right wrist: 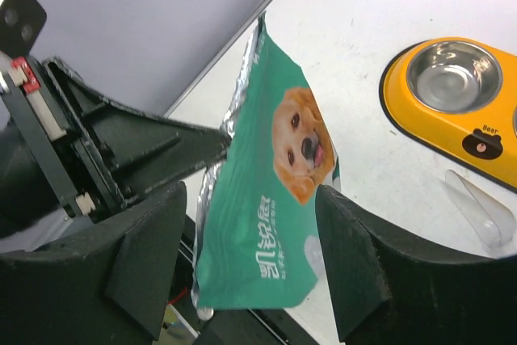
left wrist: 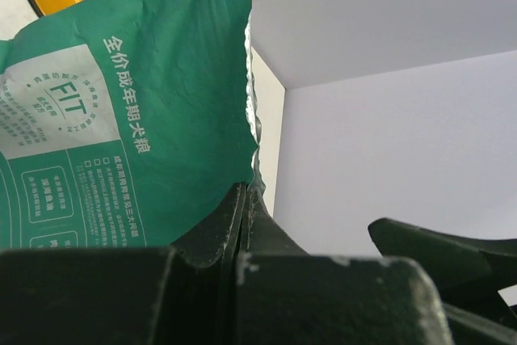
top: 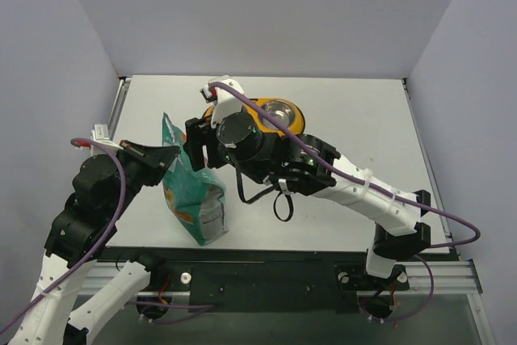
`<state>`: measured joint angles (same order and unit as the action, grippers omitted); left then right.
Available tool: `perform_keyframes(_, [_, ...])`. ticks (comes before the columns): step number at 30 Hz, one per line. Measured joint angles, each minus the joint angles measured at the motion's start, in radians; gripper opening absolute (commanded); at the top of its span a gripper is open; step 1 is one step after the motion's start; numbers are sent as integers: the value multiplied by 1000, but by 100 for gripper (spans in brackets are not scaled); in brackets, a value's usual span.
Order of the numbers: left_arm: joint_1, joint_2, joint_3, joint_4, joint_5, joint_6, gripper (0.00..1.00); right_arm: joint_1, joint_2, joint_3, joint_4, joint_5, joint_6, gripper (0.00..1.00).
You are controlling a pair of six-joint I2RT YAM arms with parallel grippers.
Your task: Serve the pet food
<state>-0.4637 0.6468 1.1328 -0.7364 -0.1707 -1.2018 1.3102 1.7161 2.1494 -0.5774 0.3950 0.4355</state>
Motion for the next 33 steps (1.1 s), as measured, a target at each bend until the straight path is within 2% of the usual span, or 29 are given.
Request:
perform_keyframes(6, [0,-2,7,-6,21,-19,0,-10,75,64,14,8,10,58])
perform_keyframes(13, [0,-1,19,-30,23,-25,0,-10,135,63,14,-2,9,39])
perform_keyframes(15, [0,0,24,-36,25,-26,0,-10,136,58,14,-5,10,38])
perform_keyframes(24, [0,3,37,-76,25,-13,0,-10,130,8,32,-11,7,40])
perform_keyframes(30, [0,-6,37,-72,55,5,0,-24,46,-132,117,-88,-13,41])
perform_keyframes(33, [0,-12,37,-68,67,7,0,-30,34,-146,133,-120,-17,41])
